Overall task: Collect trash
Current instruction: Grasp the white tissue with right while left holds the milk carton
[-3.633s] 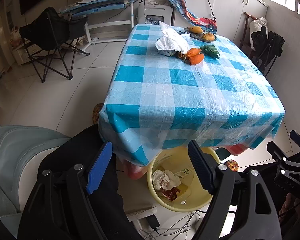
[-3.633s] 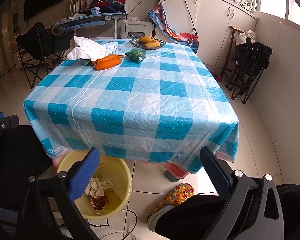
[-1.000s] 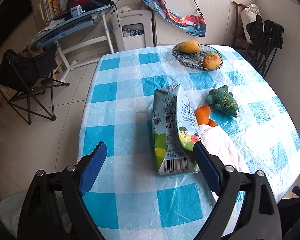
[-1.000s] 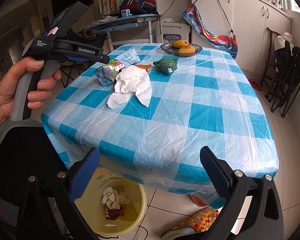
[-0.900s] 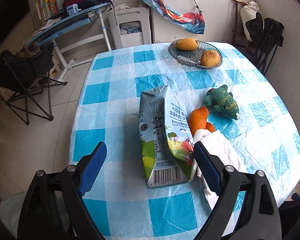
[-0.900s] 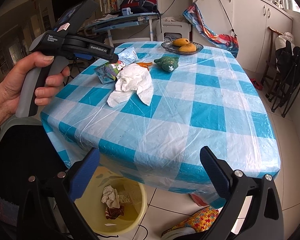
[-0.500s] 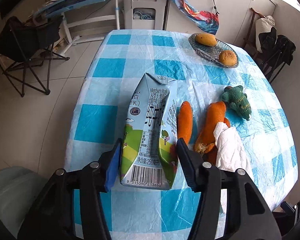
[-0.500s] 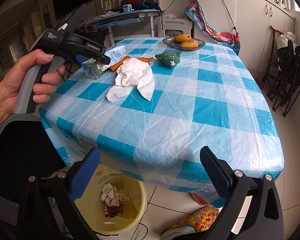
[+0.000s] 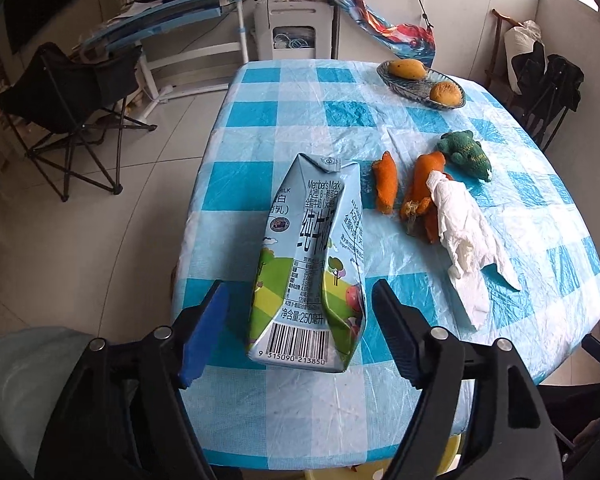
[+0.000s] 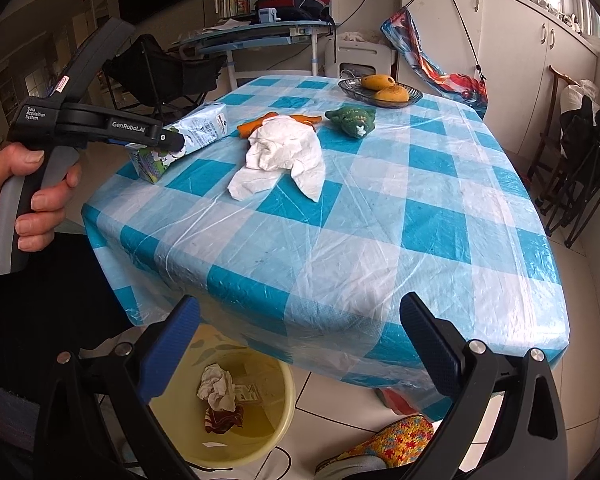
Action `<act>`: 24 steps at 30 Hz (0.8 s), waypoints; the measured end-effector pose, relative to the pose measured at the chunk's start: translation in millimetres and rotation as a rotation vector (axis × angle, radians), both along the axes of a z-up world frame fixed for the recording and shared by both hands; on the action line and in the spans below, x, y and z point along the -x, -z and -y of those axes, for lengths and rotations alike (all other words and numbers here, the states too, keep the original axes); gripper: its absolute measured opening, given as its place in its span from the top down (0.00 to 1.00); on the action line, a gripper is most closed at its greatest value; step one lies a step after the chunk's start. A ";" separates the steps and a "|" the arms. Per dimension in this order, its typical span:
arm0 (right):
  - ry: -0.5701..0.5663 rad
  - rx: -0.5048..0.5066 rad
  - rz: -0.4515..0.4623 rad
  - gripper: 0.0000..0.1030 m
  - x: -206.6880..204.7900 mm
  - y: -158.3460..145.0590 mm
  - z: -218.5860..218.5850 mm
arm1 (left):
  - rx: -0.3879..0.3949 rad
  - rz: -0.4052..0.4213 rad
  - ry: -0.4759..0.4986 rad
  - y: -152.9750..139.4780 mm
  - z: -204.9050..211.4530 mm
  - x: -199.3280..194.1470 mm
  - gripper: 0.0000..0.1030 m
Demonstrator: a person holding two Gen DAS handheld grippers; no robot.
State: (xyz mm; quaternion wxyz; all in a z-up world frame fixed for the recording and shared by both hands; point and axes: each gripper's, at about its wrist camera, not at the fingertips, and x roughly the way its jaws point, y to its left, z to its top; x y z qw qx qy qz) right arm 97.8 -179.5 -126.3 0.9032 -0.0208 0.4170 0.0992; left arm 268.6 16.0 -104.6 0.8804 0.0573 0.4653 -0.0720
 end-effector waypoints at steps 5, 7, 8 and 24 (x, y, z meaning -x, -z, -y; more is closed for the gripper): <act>-0.005 -0.001 -0.005 0.07 -2.7 1.8 -2.0 | -0.054 0.045 0.012 -4.4 4.9 7.2 0.25; -0.010 0.000 -0.005 0.07 -3.2 2.2 -3.6 | -0.062 0.052 0.017 -5.0 6.2 8.2 0.25; -0.013 0.001 -0.005 0.07 -3.5 2.4 -4.6 | -0.066 0.056 0.019 -5.1 6.6 9.0 0.25; -0.034 0.014 -0.012 0.07 -11.3 5.5 -15.9 | -0.054 0.069 0.012 1.8 -0.6 3.7 0.24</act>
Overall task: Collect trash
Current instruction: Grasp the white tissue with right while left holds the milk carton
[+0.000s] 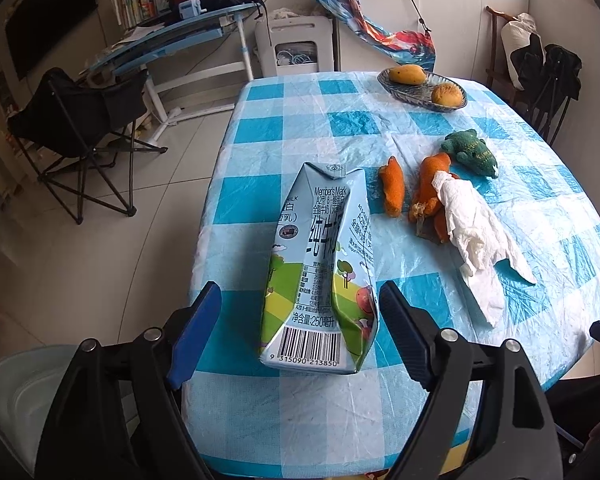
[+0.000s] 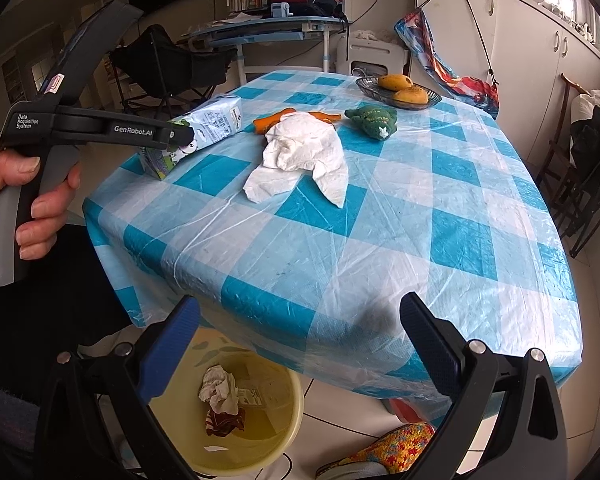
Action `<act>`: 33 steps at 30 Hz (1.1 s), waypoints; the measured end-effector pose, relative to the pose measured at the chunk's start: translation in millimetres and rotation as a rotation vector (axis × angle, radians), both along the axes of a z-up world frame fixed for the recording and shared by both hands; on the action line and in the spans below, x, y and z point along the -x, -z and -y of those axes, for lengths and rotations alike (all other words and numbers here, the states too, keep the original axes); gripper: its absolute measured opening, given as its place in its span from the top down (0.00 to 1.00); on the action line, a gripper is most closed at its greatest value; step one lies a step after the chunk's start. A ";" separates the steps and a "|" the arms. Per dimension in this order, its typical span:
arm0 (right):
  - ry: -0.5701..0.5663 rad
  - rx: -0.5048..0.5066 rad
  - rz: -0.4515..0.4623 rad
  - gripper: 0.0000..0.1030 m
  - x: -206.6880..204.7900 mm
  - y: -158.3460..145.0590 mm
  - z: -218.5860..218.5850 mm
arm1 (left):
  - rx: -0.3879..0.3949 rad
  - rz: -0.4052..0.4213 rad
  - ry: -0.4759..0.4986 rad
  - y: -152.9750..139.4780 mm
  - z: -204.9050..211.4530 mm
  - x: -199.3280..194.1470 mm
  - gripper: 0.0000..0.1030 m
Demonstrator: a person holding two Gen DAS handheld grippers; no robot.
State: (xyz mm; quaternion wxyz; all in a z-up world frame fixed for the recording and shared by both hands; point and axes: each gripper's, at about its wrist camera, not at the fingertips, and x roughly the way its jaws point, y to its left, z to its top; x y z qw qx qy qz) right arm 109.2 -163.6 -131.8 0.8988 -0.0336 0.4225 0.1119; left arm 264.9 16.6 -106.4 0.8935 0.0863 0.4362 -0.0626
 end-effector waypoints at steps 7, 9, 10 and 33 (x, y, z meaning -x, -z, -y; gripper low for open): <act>-0.007 0.003 -0.003 0.07 -7.7 1.4 -5.5 | 0.018 0.000 -0.002 3.8 -2.1 -5.1 0.24; -0.010 0.005 -0.005 0.07 -10.8 1.9 -7.9 | 0.028 -0.003 -0.004 4.6 -3.3 -6.9 0.24; -0.010 0.005 -0.006 0.07 -13.4 2.5 -9.1 | 0.033 -0.003 -0.005 5.0 -3.6 -8.2 0.24; -0.022 -0.040 -0.004 0.07 -101.5 -7.4 -29.9 | 0.077 -0.027 0.019 10.6 -5.8 -33.3 0.24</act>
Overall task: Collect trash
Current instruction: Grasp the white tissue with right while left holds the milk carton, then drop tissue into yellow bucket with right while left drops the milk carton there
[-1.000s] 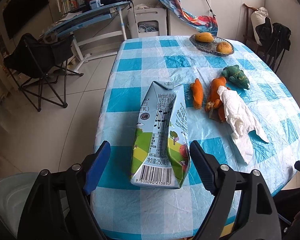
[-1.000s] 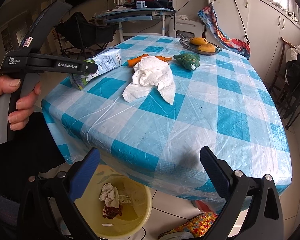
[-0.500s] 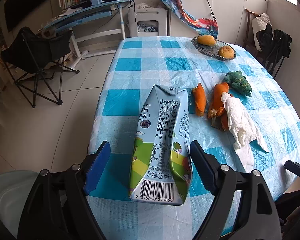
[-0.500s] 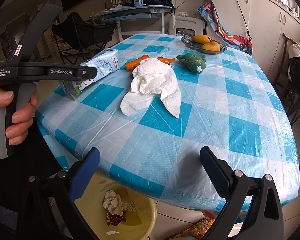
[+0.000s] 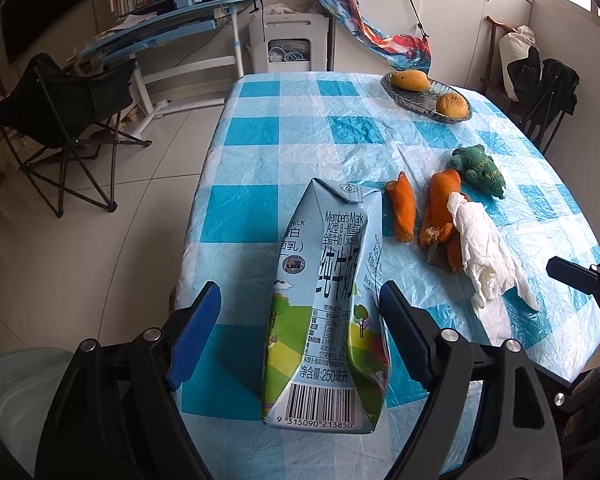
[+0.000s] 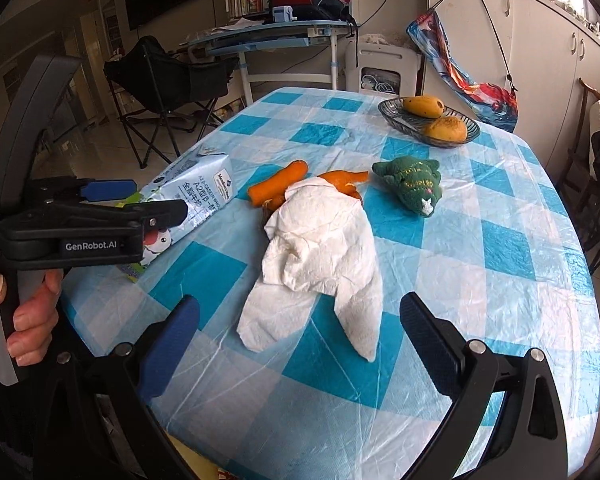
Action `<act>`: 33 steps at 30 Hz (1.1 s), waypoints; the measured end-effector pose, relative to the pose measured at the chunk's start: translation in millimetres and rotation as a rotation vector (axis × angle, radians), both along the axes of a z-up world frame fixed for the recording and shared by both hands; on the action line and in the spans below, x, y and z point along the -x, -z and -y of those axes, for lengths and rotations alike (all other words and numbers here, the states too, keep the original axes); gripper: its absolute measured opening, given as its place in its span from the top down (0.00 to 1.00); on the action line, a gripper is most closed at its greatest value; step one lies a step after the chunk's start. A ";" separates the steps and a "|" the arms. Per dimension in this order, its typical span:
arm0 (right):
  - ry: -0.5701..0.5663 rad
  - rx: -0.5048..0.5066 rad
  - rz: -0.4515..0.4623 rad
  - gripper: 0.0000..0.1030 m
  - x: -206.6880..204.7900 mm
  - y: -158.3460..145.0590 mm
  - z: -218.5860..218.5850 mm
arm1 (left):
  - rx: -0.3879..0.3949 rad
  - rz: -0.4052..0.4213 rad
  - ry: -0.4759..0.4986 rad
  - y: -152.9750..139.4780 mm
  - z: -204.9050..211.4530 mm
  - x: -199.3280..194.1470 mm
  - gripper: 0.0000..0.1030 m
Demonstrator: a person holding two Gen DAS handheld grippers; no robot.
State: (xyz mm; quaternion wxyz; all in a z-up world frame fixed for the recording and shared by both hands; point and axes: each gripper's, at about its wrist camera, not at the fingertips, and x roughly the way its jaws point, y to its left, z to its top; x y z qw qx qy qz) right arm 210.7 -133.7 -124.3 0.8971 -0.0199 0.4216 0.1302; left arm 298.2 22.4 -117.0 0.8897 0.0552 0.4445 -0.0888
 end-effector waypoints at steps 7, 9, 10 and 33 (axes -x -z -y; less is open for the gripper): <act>0.006 0.006 -0.032 0.07 -24.5 6.7 -1.1 | -0.019 0.010 0.007 -0.7 1.9 3.1 0.24; 0.009 0.006 -0.042 0.07 -26.0 8.5 -0.8 | -0.021 0.011 0.008 -0.7 2.4 4.1 0.24; 0.009 0.003 -0.045 0.07 -26.1 9.4 -0.6 | -0.021 0.012 0.007 -0.7 2.3 4.2 0.24; 0.016 -0.022 -0.057 0.76 -16.1 10.1 13.4 | -0.039 0.006 0.009 -3.2 7.0 14.5 0.26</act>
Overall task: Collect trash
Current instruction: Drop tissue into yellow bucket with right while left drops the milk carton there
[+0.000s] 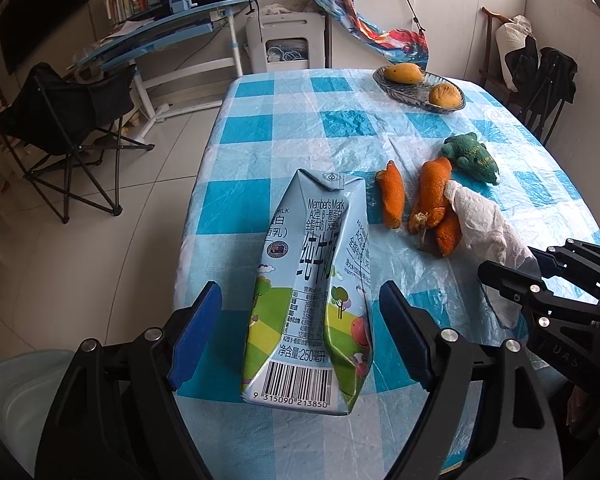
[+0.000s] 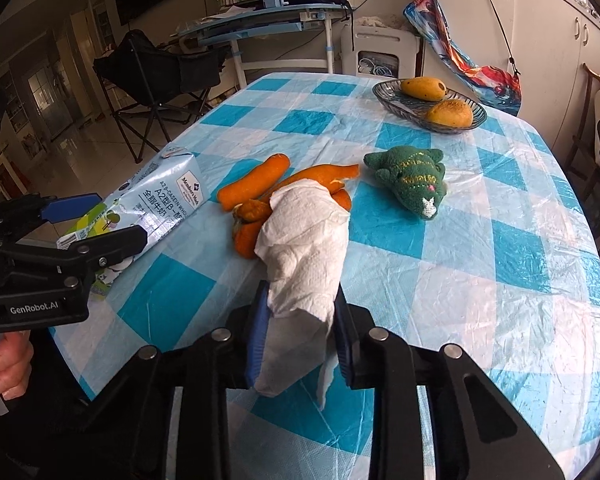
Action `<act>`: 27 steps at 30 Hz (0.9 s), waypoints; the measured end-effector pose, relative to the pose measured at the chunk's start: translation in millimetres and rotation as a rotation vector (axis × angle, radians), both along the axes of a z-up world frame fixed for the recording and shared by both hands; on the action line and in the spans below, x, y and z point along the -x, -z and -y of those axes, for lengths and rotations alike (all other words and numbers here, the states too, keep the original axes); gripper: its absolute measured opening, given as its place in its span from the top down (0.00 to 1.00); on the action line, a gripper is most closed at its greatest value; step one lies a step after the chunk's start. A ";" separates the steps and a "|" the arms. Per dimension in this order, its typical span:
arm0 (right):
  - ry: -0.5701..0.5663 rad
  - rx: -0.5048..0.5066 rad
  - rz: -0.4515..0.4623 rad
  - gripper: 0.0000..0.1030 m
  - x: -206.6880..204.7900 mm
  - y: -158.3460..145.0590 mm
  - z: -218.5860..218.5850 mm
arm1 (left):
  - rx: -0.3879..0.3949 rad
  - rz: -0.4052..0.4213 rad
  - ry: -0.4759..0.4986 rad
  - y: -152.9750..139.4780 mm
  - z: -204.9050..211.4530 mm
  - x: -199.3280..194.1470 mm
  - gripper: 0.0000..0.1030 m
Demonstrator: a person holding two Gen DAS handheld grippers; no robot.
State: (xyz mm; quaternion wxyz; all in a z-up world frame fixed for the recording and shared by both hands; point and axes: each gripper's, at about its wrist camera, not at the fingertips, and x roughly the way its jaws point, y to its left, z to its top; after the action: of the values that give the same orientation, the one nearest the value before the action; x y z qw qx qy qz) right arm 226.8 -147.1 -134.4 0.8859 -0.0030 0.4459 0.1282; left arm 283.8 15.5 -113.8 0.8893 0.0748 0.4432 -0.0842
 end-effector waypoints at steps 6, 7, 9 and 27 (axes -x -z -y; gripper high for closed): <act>-0.011 -0.015 0.011 0.84 14.6 -8.1 1.8 | 0.004 0.004 0.015 -5.1 7.3 8.8 0.51; -0.015 -0.018 0.015 0.84 18.2 -10.3 1.7 | 0.005 0.009 0.017 -7.7 8.0 11.5 0.51; -0.028 -0.025 0.024 0.84 28.2 -15.7 1.1 | 0.010 0.020 0.019 -13.1 8.8 18.5 0.51; -0.194 -0.050 -0.051 0.84 152.0 -16.9 -28.6 | 0.020 0.113 0.010 -62.6 1.4 106.7 0.52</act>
State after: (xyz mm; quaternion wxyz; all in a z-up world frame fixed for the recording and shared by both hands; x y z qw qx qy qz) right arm 74.8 -118.5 -117.4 0.8573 -0.0207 0.4627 0.2246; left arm 177.1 14.0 -51.2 0.9131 0.0727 0.3913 -0.0886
